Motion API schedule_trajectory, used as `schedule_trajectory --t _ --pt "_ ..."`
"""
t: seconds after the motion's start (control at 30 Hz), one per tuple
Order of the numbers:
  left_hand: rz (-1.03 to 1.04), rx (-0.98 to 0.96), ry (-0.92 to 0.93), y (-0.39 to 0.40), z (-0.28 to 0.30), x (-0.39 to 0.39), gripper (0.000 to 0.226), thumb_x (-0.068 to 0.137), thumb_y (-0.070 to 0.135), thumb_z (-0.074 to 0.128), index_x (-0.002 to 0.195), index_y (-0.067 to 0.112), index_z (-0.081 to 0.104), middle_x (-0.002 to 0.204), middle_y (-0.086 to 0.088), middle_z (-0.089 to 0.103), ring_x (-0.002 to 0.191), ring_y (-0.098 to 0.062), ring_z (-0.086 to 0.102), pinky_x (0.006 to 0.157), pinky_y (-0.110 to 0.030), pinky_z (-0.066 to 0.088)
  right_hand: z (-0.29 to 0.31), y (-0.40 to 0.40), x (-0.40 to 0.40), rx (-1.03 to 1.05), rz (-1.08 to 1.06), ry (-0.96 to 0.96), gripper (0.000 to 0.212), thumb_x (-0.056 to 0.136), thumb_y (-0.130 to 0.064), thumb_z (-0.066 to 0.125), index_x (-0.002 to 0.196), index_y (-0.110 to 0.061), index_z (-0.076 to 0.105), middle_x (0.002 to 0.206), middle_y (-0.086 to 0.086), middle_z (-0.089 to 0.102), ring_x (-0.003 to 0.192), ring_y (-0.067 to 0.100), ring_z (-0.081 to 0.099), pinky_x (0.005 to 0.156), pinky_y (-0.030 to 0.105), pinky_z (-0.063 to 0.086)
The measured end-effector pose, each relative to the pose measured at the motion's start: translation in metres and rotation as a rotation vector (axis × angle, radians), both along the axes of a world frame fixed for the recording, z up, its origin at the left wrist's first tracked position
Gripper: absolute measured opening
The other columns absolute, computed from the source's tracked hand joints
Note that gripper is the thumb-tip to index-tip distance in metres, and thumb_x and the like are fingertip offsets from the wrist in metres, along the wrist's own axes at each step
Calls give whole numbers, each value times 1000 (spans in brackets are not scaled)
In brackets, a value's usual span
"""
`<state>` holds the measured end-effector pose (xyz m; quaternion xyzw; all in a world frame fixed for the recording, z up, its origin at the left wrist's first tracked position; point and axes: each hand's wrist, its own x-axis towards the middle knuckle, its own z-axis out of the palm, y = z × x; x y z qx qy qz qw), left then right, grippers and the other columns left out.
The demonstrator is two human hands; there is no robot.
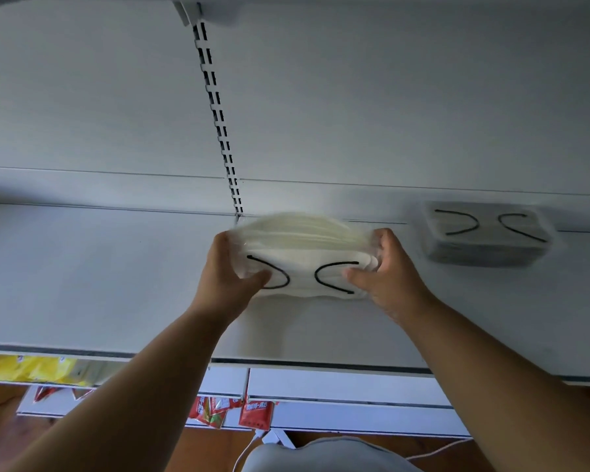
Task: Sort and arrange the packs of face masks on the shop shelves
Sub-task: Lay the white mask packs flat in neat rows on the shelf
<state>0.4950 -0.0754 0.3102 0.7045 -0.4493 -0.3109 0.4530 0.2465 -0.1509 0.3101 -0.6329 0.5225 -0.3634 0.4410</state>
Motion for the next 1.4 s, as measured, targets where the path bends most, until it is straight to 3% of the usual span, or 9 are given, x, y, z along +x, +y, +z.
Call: schedule_trajectory --t 0.13,0.23,0.37,0.47,0.73,0.83,1.07,1.2,1.4 --pt "15 -92 -118 0 1 3 67 74 16 85 120 33 40 111 17 56 103 -6 53 78 -10 39 1 -2 -3 -102 24 1 63 74 -12 84 124 -25 47 126 -9 55 116 7 54 97 24 43" --pt "-30 -28 -21 3 -3 11 90 69 18 90 139 35 36 127 9 55 115 -12 53 98 -28 44 -9 -3 -12 -53 123 -19 76 69 -14 88 132 -34 49 132 -14 56 126 6 52 104 26 42" --pt "-123 11 58 6 -10 13 87 55 30 88 130 47 47 118 25 61 109 -10 61 99 -37 50 -21 -4 -16 35 199 -98 64 66 8 86 117 -21 57 111 0 65 101 10 65 94 29 49" --pt "-160 38 112 1 -10 14 65 55 33 83 112 46 54 104 10 68 97 -17 66 94 -46 53 -23 -6 -16 97 209 -140 57 65 14 84 105 -15 55 99 1 63 89 10 62 87 31 51" --pt "-109 89 345 -38 5 25 66 65 25 88 121 19 54 108 -19 66 99 -26 66 92 -45 55 2 -24 3 136 -56 -130 34 71 -25 88 87 -14 60 75 -5 61 71 9 59 75 30 49" --pt "-40 209 390 -64 11 29 72 61 35 89 123 22 55 111 -9 70 101 -28 69 89 -44 57 7 -46 16 304 -94 -59 62 54 -55 86 98 -15 69 92 0 76 90 19 72 88 45 57" --pt "57 310 23 -91 14 11 72 90 39 70 150 27 33 140 -5 49 107 -21 47 80 -32 41 8 -79 32 502 -233 16 44 72 -39 87 89 -14 55 101 10 64 70 23 61 50 29 51" --pt "68 278 -8 -92 15 6 76 92 38 67 154 33 23 149 -7 42 118 -27 49 80 -34 42 6 -81 35 433 -298 12 62 73 -39 86 114 -9 52 118 13 62 74 23 60 47 24 49" --pt "-77 -216 -828 -67 7 -12 45 91 29 63 135 25 57 138 -4 54 129 -32 45 107 -44 36 16 -53 32 -113 -295 620 82 81 -57 70 137 -6 41 138 17 48 128 36 46 101 41 40"
